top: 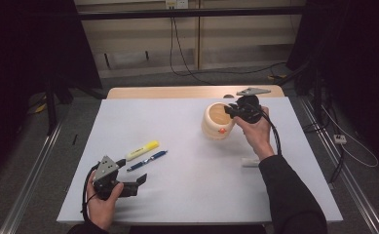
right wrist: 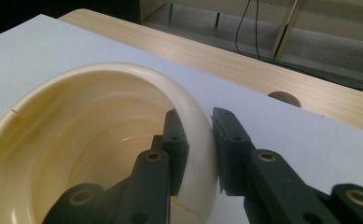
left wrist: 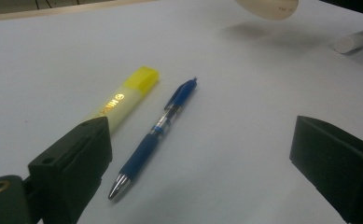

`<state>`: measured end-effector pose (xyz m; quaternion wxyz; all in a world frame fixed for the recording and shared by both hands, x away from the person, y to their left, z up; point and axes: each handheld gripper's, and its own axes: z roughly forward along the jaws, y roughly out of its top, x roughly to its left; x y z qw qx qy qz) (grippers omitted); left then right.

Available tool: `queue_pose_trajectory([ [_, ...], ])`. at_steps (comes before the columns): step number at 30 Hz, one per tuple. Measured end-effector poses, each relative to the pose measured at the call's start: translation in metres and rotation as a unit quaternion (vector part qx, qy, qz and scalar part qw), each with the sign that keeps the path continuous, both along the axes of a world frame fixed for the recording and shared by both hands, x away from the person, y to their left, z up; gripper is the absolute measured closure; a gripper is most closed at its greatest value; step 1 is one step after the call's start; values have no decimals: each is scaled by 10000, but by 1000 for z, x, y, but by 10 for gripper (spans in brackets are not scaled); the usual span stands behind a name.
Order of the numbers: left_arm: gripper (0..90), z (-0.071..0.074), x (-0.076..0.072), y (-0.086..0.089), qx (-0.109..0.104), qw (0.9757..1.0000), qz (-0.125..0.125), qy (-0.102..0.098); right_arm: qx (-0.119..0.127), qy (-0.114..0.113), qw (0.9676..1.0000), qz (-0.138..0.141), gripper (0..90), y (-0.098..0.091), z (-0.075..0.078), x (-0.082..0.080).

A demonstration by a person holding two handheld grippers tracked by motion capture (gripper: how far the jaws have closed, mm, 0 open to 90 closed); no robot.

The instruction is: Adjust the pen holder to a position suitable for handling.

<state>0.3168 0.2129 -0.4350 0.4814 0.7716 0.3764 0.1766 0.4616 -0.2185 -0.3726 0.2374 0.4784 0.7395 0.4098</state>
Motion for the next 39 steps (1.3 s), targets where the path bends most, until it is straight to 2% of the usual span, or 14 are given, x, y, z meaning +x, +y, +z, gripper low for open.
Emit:
queue_pose_trajectory([
  [5, 56, 0, 0, -1, 43, 10000, -59, -15, 1, 24, 10000, 84, 765, 18, -2, -1],
  [7, 56, 0, 1, -1, -6, 10000, -36, -10, 96, 55, 9999, 129, 766, 26, -3, 0],
  [24, 56, -1, 2, -1, 23, 10000, -75, 46, -15, 167, 9996, 208, 765, 62, -10, 9],
  [30, 56, -1, 2, -1, 18, 10000, -79, 48, -44, 308, 9992, 265, 764, 73, -19, 12],
  [35, 56, -1, 2, -1, 12, 9999, -92, 44, -114, 352, 9990, 268, 765, 81, -22, 13],
  [39, 56, -1, 2, -1, 12, 9999, -95, 43, -359, 389, 9984, 222, 765, 85, -26, 12],
])
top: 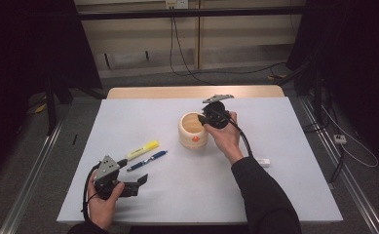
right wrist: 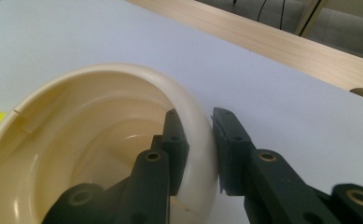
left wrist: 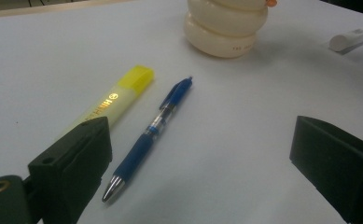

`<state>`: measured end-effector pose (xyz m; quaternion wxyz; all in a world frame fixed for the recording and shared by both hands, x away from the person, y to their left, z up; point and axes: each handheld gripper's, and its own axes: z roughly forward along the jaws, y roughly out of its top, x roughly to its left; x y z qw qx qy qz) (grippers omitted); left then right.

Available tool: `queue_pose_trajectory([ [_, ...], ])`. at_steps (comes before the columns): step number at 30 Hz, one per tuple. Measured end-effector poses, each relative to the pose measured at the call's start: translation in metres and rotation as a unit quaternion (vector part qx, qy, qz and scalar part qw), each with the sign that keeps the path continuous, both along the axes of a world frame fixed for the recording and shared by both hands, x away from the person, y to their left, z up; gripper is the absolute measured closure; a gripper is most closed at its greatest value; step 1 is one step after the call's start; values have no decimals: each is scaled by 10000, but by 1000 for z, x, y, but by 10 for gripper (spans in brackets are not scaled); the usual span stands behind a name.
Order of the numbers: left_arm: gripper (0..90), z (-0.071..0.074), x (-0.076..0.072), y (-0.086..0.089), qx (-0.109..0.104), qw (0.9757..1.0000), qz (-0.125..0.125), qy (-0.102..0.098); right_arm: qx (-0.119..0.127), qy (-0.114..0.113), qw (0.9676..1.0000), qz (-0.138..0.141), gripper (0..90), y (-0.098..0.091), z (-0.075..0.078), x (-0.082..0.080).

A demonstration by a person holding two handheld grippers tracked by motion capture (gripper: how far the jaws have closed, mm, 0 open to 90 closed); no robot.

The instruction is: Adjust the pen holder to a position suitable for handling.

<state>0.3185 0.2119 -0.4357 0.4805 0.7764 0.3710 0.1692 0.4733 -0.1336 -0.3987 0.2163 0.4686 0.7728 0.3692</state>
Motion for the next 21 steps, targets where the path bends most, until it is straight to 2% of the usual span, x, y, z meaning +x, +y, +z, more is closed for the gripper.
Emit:
queue_pose_trajectory([
  [4, 56, 0, 0, 0, -3, 10000, 3, 12, 47, 39, 10000, -57, 766, -3, -1, 0],
  [8, 56, 0, 0, 0, 3, 10000, -6, 24, -87, 49, 9999, -78, 773, -3, 0, -1],
  [15, 56, -1, 1, 0, 8, 10000, -14, 48, -35, 109, 9998, -136, 772, -6, -2, 2],
  [21, 56, -1, 0, 0, 15, 10000, -22, 57, 36, 84, 9999, -133, 710, -4, -4, 3],
])
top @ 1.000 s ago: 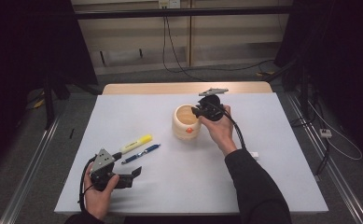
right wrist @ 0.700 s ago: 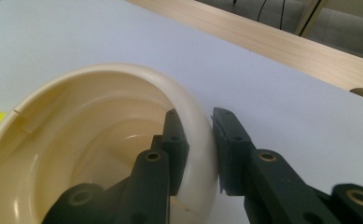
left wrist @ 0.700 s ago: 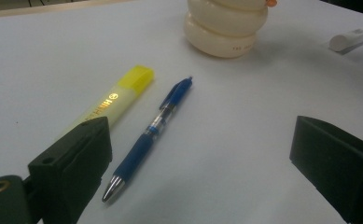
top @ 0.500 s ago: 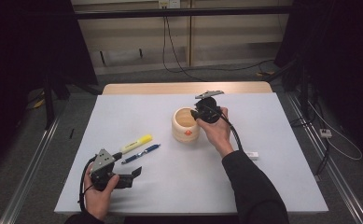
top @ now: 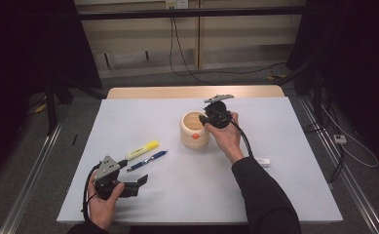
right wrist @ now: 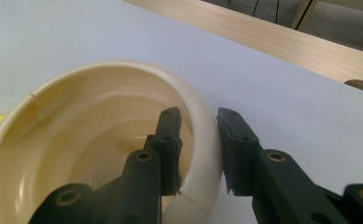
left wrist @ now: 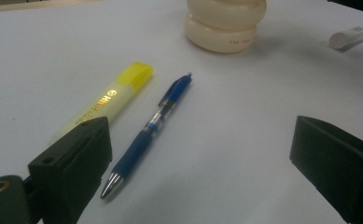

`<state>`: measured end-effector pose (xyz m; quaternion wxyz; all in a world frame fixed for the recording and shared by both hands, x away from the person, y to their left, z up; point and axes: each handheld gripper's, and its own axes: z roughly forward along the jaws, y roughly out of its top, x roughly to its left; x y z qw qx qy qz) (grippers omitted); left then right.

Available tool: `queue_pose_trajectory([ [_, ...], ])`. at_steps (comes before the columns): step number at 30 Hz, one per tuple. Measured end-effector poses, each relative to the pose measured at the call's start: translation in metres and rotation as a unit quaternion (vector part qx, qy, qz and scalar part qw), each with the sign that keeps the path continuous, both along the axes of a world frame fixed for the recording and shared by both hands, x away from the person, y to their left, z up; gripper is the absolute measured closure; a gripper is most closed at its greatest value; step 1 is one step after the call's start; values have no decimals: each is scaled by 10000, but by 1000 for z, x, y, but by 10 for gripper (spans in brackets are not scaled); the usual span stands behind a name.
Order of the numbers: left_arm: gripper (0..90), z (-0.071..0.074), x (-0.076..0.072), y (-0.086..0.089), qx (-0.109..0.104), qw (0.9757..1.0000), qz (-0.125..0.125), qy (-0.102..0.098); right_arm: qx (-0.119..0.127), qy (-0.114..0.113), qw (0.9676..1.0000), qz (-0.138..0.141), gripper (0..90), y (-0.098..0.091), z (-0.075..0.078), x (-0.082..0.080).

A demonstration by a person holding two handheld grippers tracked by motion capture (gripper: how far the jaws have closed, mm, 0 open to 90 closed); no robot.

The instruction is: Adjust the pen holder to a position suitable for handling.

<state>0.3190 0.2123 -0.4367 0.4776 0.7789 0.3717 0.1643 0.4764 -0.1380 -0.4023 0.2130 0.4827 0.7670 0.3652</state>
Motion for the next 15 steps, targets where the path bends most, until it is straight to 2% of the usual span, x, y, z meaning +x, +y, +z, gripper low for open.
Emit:
queue_pose_trajectory([
  [10, 56, 0, 0, 0, 2, 10000, 3, 4, 112, -53, 9999, 111, 693, -2, -1, 2],
  [12, 56, 0, 0, 0, -2, 10000, 7, 7, 119, -66, 9998, 156, 666, -3, -1, 1],
  [15, 56, 0, 0, 0, 3, 10000, 6, 2, 142, -43, 9997, 194, 562, -4, 0, 0],
])
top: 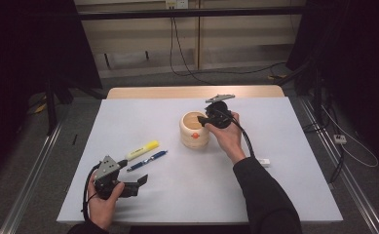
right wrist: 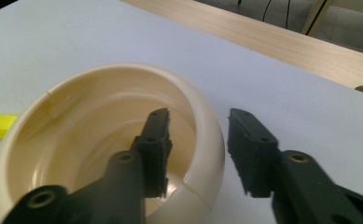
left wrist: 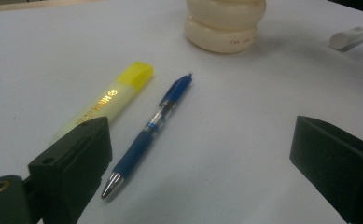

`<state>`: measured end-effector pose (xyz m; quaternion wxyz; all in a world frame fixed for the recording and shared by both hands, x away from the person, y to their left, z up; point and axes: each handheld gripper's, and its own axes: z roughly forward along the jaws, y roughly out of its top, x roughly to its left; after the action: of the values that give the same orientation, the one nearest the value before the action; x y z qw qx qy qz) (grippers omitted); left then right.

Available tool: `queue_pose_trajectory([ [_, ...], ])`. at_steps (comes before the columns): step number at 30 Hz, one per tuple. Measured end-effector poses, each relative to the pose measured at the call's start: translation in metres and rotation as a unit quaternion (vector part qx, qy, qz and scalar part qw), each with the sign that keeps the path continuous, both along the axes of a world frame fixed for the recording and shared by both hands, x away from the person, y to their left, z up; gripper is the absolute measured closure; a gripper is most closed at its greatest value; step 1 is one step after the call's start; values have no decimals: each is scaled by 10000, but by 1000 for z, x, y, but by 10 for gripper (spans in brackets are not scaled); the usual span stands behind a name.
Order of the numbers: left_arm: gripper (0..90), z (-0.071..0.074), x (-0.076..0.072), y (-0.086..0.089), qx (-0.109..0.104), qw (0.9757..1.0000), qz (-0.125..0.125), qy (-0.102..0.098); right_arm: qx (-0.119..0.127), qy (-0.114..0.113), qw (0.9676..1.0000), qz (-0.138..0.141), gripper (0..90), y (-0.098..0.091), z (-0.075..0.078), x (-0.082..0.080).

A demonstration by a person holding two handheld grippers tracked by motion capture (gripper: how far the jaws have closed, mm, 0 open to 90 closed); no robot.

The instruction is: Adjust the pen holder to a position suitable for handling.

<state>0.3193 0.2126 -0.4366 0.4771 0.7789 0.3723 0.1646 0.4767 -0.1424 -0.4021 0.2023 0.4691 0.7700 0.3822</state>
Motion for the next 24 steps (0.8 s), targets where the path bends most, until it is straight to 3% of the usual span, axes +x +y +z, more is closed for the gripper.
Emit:
queue_pose_trajectory([
  [2, 56, 0, 0, -1, -11, 10000, -5, 0, 7, 9, 10000, 27, 479, -3, 2, -1],
  [7, 56, 0, -1, -2, 35, 10000, -26, -20, 396, -67, 9992, 83, 309, -11, 8, -8],
  [11, 56, 0, 0, -2, 15, 10000, -16, -17, 387, -92, 9991, 133, 176, -16, 11, -13],
  [17, 56, -1, 0, 0, -23, 10000, 22, 20, 508, -150, 9984, 197, 89, -27, 10, -20],
  [20, 56, -1, 0, 1, -14, 10000, 19, 18, 673, -199, 9973, 217, 87, -33, 9, -24],
  [24, 56, -1, 0, 0, -13, 10000, 15, 10, 638, -281, 9974, 176, 76, -38, 9, -29],
])
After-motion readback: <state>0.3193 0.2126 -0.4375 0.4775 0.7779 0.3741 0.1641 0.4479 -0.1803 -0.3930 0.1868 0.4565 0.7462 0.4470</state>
